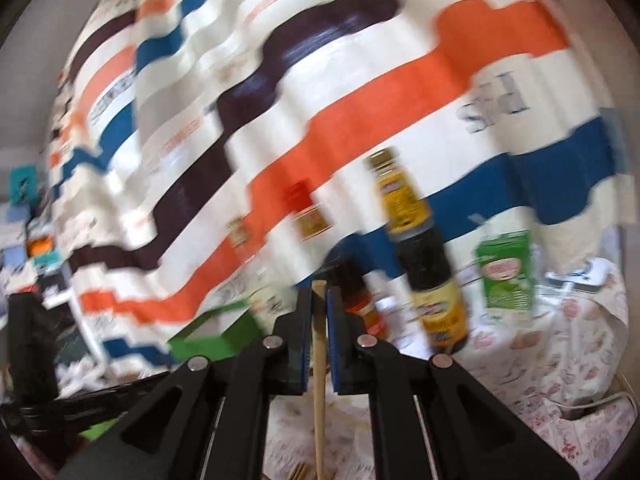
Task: Organize utensils
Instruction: 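Lift both chopsticks over the clear cup and open both grippers to release them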
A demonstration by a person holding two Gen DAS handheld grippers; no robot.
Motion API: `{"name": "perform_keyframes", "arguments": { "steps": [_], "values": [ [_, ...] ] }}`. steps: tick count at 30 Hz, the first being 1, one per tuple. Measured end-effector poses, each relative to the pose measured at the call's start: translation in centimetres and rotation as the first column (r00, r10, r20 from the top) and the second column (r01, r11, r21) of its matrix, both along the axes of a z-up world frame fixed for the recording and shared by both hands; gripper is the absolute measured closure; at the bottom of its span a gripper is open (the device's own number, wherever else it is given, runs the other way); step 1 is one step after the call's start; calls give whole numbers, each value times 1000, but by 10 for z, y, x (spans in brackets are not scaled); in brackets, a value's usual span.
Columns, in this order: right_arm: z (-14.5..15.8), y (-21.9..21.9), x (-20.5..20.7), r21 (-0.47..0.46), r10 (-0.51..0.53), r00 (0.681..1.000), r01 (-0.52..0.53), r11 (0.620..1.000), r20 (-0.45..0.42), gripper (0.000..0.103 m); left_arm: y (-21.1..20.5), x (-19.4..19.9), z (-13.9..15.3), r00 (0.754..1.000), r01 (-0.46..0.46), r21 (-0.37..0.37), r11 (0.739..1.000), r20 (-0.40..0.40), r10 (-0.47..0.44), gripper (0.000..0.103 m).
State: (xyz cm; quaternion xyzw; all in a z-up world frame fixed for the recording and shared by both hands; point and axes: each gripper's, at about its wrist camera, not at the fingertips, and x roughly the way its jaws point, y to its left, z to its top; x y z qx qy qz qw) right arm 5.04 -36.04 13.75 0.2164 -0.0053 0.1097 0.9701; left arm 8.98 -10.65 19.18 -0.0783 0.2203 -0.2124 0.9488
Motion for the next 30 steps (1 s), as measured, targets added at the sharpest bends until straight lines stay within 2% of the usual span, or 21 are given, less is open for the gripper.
{"name": "perform_keyframes", "arguments": {
  "steps": [2, 7, 9, 11, 14, 18, 21, 26, 30],
  "values": [
    [-3, -7, 3, 13, -25, 1000, 25, 1000, -4, 96, -5, 3, 4, 999, 10, -42, 999, 40, -8, 100],
    [-18, -33, 10, 125, -101, 995, 99, 987, 9, 96, -13, 10, 13, 986, 25, -120, 992, 166, -4, 100],
    [-21, -39, 12, 148, -160, 987, 158, 976, 1, 96, -13, 16, 17, 983, 29, -159, 987, 184, 1, 100],
    [-23, -45, 16, 144, -193, 981, 193, 971, -14, 96, -14, 20, 17, 979, 18, -162, 987, 203, 16, 100],
    [-28, -52, 24, 147, -224, 973, 229, 962, -50, 96, -20, 33, 3, 985, 10, -140, 990, 171, 14, 100],
    [-32, -48, 50, 57, -201, 966, 213, 975, -163, 96, -30, 48, -24, 993, 15, -89, 996, 117, -5, 100],
    [-39, -42, 69, 23, -172, 955, 183, 983, -243, 96, -36, 60, -41, 997, 6, -65, 998, 75, -1, 100],
    [-50, -33, 85, -21, -172, 934, 174, 985, -315, 96, -47, 76, -61, 999, -27, -27, 999, 34, 28, 100],
    [-59, -35, 95, -15, -145, 919, 150, 989, -367, 96, -55, 86, -73, 999, -33, 10, 999, 14, 33, 100]
  ]
}}
